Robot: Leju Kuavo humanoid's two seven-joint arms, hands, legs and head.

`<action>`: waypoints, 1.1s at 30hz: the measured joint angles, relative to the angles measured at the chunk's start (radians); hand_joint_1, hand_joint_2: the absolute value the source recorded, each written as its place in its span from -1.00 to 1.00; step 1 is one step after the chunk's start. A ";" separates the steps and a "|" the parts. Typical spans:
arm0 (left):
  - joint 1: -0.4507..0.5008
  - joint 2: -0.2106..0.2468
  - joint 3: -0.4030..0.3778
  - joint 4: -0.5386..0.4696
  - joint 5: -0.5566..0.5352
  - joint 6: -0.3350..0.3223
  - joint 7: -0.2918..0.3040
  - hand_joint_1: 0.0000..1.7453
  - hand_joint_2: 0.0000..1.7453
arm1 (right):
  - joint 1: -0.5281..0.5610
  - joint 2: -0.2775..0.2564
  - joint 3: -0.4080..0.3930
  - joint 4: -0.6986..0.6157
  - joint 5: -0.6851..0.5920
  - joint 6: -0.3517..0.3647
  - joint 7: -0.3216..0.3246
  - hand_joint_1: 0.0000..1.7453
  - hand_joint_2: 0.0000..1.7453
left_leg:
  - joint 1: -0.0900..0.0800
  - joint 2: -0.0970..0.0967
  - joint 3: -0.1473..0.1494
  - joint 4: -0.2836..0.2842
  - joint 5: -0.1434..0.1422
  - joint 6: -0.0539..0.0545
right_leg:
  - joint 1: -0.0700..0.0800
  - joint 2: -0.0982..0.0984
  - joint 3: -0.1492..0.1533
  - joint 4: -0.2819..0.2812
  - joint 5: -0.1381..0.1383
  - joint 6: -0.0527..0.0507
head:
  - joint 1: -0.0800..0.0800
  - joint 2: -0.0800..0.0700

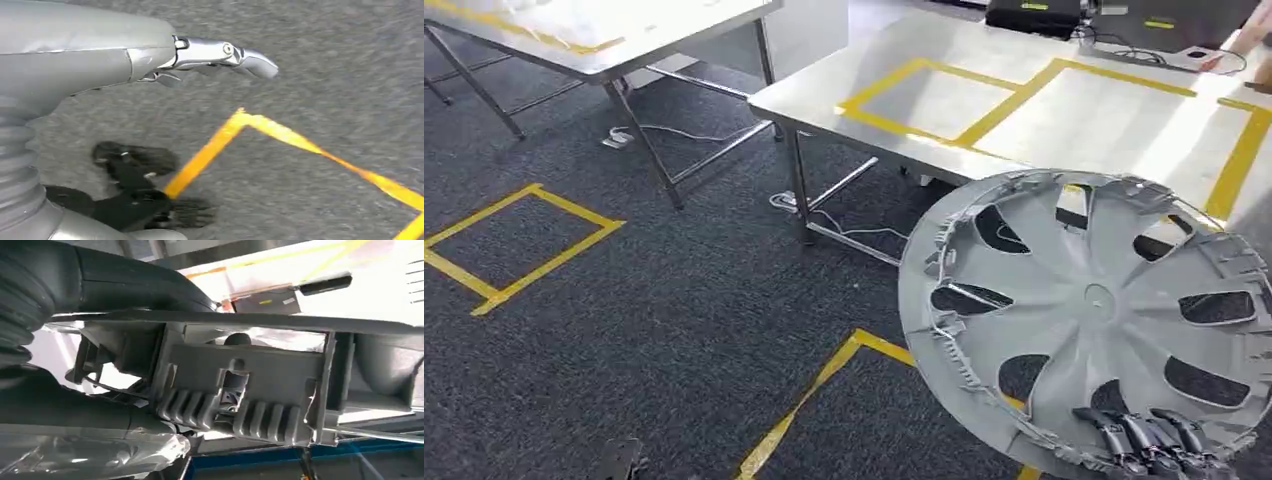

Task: Take the parts from the cabinet and place them on the table.

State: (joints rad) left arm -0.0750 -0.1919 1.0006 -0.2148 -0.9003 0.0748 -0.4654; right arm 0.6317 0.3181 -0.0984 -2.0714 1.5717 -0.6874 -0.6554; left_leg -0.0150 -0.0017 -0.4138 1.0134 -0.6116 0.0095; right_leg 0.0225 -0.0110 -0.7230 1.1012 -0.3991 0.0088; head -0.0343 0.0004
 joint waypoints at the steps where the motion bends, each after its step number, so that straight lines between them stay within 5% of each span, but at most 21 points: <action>1: -0.001 -0.002 0.001 0.000 0.000 -0.001 0.000 -1.00 1.00 | 0.001 0.000 0.001 -0.001 0.000 0.000 0.002 1.00 1.00 | 0.004 0.003 0.014 -0.012 -0.011 -0.007 | 0.007 0.007 0.023 -0.003 -0.010 -0.001 | -0.001 -0.001; 3: -0.010 -0.007 0.002 0.000 0.000 -0.001 0.000 -1.00 1.00 | 0.001 0.000 0.002 -0.001 0.000 0.000 0.004 1.00 1.00 | 0.010 0.004 0.031 0.002 0.018 -0.020 | 0.007 0.015 0.052 -0.027 -0.030 -0.014 | 0.005 0.000; 6: -0.018 -0.007 0.003 0.000 0.000 -0.001 -0.002 -1.00 1.00 | 0.003 0.000 0.003 0.002 0.000 0.000 0.005 1.00 1.00 | 0.011 0.002 -0.097 0.212 0.091 -0.035 | -0.008 0.019 0.128 -0.068 -0.058 -0.023 | -0.006 0.000; 7: -0.015 -0.007 0.005 0.000 0.000 -0.001 -0.001 -1.00 1.00 | 0.002 0.000 0.003 0.003 0.000 0.000 0.005 1.00 1.00 | 0.015 0.002 -0.150 0.260 0.062 -0.041 | -0.011 0.023 0.149 -0.078 -0.070 -0.024 | -0.008 0.000; 10: -0.006 -0.006 0.009 0.000 0.000 -0.001 -0.001 -1.00 1.00 | 0.007 0.000 0.002 0.007 -0.001 0.000 0.005 1.00 1.00 | 0.021 0.002 -0.260 0.270 -0.112 -0.053 | -0.022 0.040 0.228 -0.099 -0.118 -0.017 | -0.010 0.000; 11: -0.006 -0.004 0.009 0.000 0.000 -0.001 -0.001 -1.00 1.00 | 0.010 0.000 0.002 0.009 -0.001 0.000 0.005 1.00 1.00 | 0.024 0.002 -0.281 0.244 -0.125 -0.055 | -0.028 0.044 0.259 -0.102 -0.138 -0.012 | -0.009 0.000; 12: -0.006 -0.002 0.010 0.000 0.000 -0.001 -0.001 -1.00 1.00 | 0.012 0.000 0.002 0.011 -0.001 0.000 0.005 1.00 1.00 | 0.025 0.002 -0.292 0.199 -0.087 -0.063 | -0.035 0.048 0.289 -0.104 -0.163 -0.003 | -0.008 0.000; 13: -0.004 -0.002 0.010 0.000 0.000 -0.001 -0.001 -1.00 1.00 | 0.012 0.000 0.002 0.013 -0.001 0.000 0.005 1.00 1.00 | 0.028 0.003 -0.297 0.143 0.011 -0.066 | -0.040 0.049 0.309 -0.104 -0.186 0.002 | -0.011 0.000; 14: 0.003 -0.003 0.010 0.003 0.000 -0.001 -0.001 -1.00 1.00 | 0.012 0.000 0.002 0.014 -0.001 0.000 0.005 1.00 1.00 | 0.035 0.005 -0.305 0.079 0.185 -0.071 | -0.038 0.049 0.318 -0.109 -0.207 0.009 | -0.015 -0.001; 15: 0.003 -0.003 0.011 0.004 0.000 -0.002 -0.001 -1.00 1.00 | 0.013 0.000 0.002 0.014 -0.001 0.000 0.003 1.00 1.00 | 0.042 0.015 -0.315 -0.003 0.280 -0.069 | -0.035 0.056 0.345 -0.095 -0.230 0.014 | -0.033 -0.002; 17: 0.000 -0.003 0.013 0.004 0.000 -0.002 0.002 -1.00 1.00 | 0.015 0.000 0.001 0.013 -0.001 0.000 0.003 1.00 1.00 | 0.038 0.005 -0.300 0.013 0.241 -0.051 | -0.032 0.054 0.399 -0.131 -0.234 0.033 | -0.030 -0.002; 20: -0.007 -0.002 0.013 0.004 0.000 -0.002 0.000 -1.00 1.00 | 0.013 0.000 0.002 0.017 0.000 -0.001 -0.004 1.00 1.00 | 0.039 -0.003 -0.245 0.006 0.207 -0.030 | -0.034 0.031 0.379 -0.067 -0.206 0.043 | -0.016 0.000; 22: -0.005 0.000 0.014 0.004 0.000 -0.002 0.000 -1.00 1.00 | 0.010 0.000 0.002 0.018 0.000 -0.001 -0.007 1.00 1.00 | 0.034 -0.004 -0.204 0.002 0.178 -0.017 | -0.031 0.020 0.271 0.096 -0.225 0.041 | -0.005 0.000; 24: -0.005 0.000 0.015 0.004 0.000 -0.001 0.000 -1.00 1.00 | 0.011 0.000 0.000 0.018 0.000 -0.001 -0.010 1.00 1.00 | 0.029 -0.004 -0.161 0.001 0.140 -0.010 | -0.031 0.020 0.164 0.181 -0.329 0.041 | -0.006 0.000; 26: -0.005 0.000 0.015 0.004 -0.001 0.000 0.000 -1.00 1.00 | 0.012 0.000 0.000 0.021 0.000 -0.001 -0.012 1.00 1.00 | 0.028 -0.009 -0.100 -0.001 0.096 -0.008 | -0.031 0.020 0.098 0.161 -0.409 0.041 | -0.004 0.000; 27: -0.005 0.001 0.016 0.004 -0.001 0.000 0.000 -1.00 1.00 | 0.013 0.000 -0.002 0.023 0.000 -0.001 -0.012 1.00 1.00 | 0.027 -0.011 -0.068 -0.003 0.075 -0.008 | -0.031 0.019 0.078 0.128 -0.386 0.040 | -0.001 0.000; 28: -0.005 0.002 0.016 0.004 -0.001 0.000 0.000 -1.00 1.00 | 0.014 0.000 -0.003 0.026 0.000 -0.001 -0.012 1.00 1.00 | 0.027 -0.011 -0.035 -0.008 0.053 -0.010 | -0.031 0.019 0.063 0.079 -0.309 0.039 | 0.000 0.000; 29: -0.001 0.003 0.016 0.005 -0.001 0.000 0.000 -1.00 1.00 | 0.014 0.000 -0.004 0.028 0.000 -0.001 -0.012 1.00 1.00 | 0.029 -0.011 -0.016 -0.016 0.034 -0.011 | -0.031 0.013 0.049 0.023 -0.162 0.033 | 0.002 0.000; 30: -0.006 0.003 0.016 0.005 -0.002 0.000 0.000 -1.00 1.00 | 0.014 0.000 -0.005 0.031 0.000 0.000 -0.012 1.00 1.00 | 0.027 -0.011 0.010 -0.011 0.011 -0.016 | -0.026 -0.002 0.029 -0.010 -0.063 0.028 | -0.002 0.000; 32: -0.006 0.000 0.018 0.005 -0.003 0.000 -0.002 -1.00 1.00 | 0.015 0.000 -0.006 0.026 0.001 -0.001 -0.011 1.00 1.00 | 0.036 -0.013 0.065 -0.043 -0.032 -0.037 | -0.012 -0.008 0.071 -0.014 -0.081 0.020 | 0.002 0.000; 33: -0.009 -0.002 0.018 0.005 -0.003 0.000 -0.002 -1.00 1.00 | 0.014 0.000 -0.006 0.023 0.001 -0.001 -0.009 1.00 1.00 | 0.039 -0.010 0.074 -0.017 0.018 -0.050 | -0.007 0.005 0.082 -0.030 -0.087 0.012 | 0.006 0.000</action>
State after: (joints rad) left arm -0.0837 -0.1938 1.0189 -0.2098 -0.9033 0.0751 -0.4673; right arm 0.6461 0.3181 -0.1045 -2.0481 1.5724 -0.6882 -0.6645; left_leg 0.0237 -0.0117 -0.3403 0.9961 -0.5938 -0.0406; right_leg 0.0155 -0.0063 -0.6413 1.0711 -0.4858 0.0203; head -0.0287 0.0000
